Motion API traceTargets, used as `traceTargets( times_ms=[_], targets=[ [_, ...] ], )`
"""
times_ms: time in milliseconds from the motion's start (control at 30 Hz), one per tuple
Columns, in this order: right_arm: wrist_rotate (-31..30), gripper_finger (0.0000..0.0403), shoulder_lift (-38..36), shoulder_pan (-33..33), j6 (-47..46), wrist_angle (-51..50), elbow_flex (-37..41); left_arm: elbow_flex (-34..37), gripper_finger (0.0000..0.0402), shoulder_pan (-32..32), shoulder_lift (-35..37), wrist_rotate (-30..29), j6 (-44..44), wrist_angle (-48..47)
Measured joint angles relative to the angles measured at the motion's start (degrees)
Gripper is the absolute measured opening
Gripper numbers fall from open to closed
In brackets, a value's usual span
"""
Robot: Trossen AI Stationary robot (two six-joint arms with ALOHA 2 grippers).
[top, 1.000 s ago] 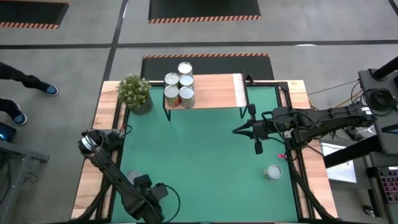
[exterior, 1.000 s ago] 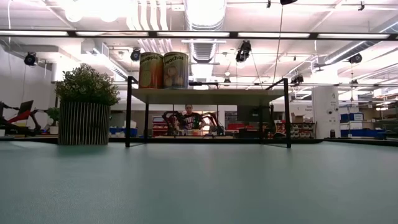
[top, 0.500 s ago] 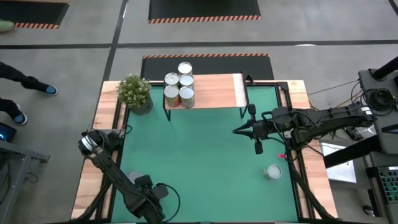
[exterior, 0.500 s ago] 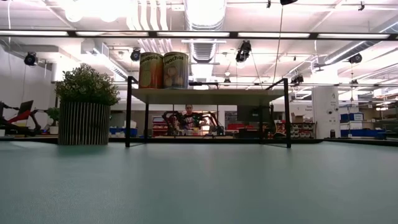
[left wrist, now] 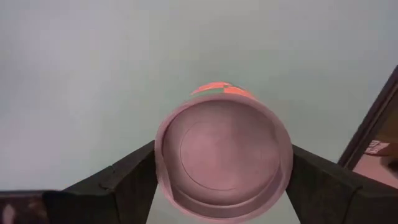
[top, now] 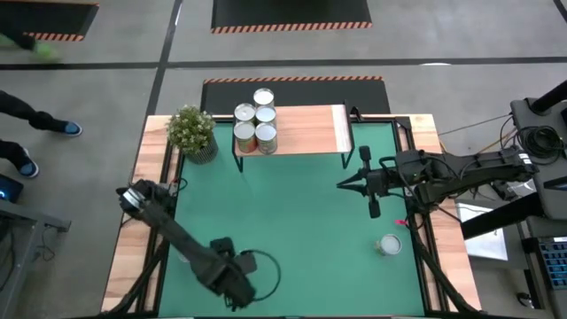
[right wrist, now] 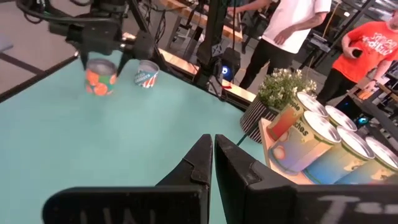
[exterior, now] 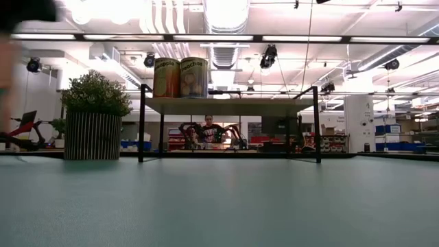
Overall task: Pick and place cans onto a shelf
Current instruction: Put the small canned oranges on the shelf
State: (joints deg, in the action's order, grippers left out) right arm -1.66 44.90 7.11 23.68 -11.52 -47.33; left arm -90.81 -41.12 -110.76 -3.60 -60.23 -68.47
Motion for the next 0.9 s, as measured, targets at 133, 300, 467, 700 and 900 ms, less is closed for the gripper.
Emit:
traceTargets(
  times_ms=[133, 300, 467, 700, 900],
  targets=[
    [0.03, 0.0009, -2.42, -0.02, -1.17, -3.04, 0.04, -4.33, 0.0283, 4.75, 0.0, -0.13, 10.23, -7.84],
    [0.09, 0.0009, -5.43, -0.02, -0.93, -3.59, 1.76, -10.61, 0.0283, 10.79, 0.0, -1.72, 22.54, -15.51],
    [0.11, 0.0009, -8.49, -0.02, -0.63, -4.35, 2.51, -18.91, 0.0283, 17.15, 0.0, -5.53, 30.84, -21.55],
    [0.57, 0.0009, -10.03, -0.01, -0.56, -4.47, 3.13, -33.83, 0.0283, 25.83, -0.17, -16.55, 40.38, -21.59],
    [0.57, 0.0009, -9.92, -0.02, -0.19, -4.22, 3.13, -44.19, 0.0283, 32.9, -0.34, -21.81, 47.91, -17.41]
  ],
)
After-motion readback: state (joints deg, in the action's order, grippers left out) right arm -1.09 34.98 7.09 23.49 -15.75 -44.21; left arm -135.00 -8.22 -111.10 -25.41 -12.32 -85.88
